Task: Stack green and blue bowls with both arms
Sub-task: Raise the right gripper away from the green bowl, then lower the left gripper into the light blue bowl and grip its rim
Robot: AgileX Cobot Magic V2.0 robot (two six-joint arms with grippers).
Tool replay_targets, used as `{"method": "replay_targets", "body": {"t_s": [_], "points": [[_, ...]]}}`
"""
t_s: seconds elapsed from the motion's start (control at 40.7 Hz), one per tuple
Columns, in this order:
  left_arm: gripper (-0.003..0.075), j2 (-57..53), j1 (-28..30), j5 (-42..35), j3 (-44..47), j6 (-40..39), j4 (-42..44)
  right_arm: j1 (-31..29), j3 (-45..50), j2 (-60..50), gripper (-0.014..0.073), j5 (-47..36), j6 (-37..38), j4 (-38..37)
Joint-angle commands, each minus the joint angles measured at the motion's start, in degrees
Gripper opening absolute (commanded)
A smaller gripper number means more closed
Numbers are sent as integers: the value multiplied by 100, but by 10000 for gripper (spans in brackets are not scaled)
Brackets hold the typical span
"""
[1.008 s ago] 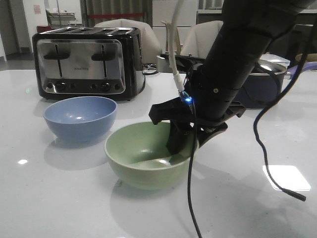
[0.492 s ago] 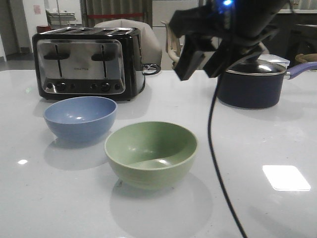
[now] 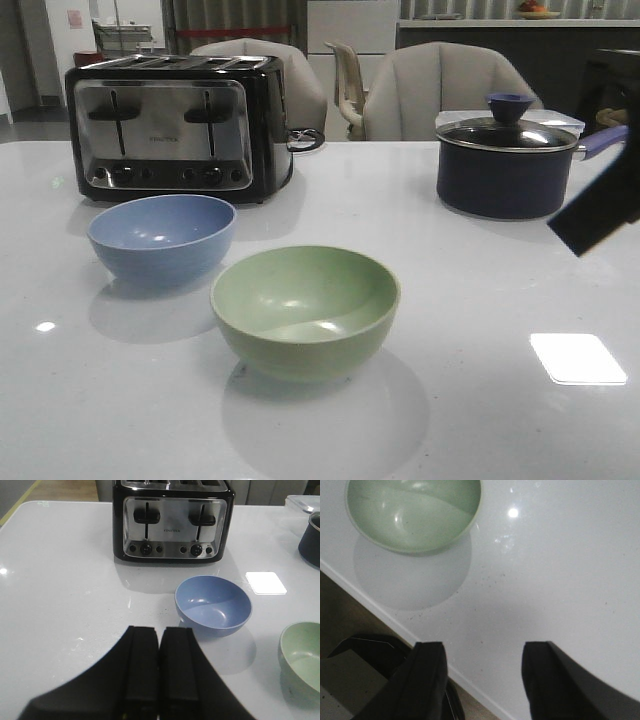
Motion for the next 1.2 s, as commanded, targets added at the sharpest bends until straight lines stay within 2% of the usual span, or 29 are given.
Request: {"method": "replay_targets", "body": {"t_s": [0.0, 0.074, 0.123, 0.295, 0.393, 0.885, 1.18], "points": [[108, 144, 6, -493, -164, -28, -65, -15, 67, -411, 463, -254, 53, -46], [130, 257, 6, -493, -164, 15, -17, -15, 137, -596, 463, -240, 94, -46], [171, 345, 6, -481, -164, 94, 6, -15, 149, -688, 463, -255, 105, -46], [430, 807, 6, -461, -235, 476, 14, -15, 149, -781, 463, -437, 118, -35], [524, 1226, -108, -448, -453, 472, -74, -15, 149, -781, 463, -454, 118, -35], [534, 4872, -703, -68, -2438, 497, -74, -15, 149, -781, 463, -449, 118, -35], [534, 6758, -737, -54, -3716, 497, -87, -15, 149, -781, 463, -449, 118, -35]]}}
